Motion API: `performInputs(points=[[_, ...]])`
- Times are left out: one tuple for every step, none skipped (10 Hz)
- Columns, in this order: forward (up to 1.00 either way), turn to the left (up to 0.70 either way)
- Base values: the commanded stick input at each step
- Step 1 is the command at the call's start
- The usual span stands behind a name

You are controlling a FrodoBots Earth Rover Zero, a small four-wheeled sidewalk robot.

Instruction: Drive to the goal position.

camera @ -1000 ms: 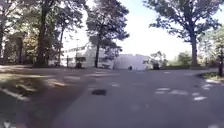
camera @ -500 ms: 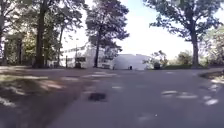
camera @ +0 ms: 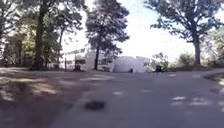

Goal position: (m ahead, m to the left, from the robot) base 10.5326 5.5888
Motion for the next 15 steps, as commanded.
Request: performInputs(points=[[0.70, -0.19], [0.70, -0.35], [0.70, -0.32], [0.70, -0.18], [0.70, 0.00], [0.70, 0.00], [0.70, 0.00], [0.70, 0.00], [0.70, 0.00], [0.70, 0.00], [0.70, 0.00], [0.70, 0.00], [0.70, 0.00], [0.70, 0.00], [0.70, 0.00]])
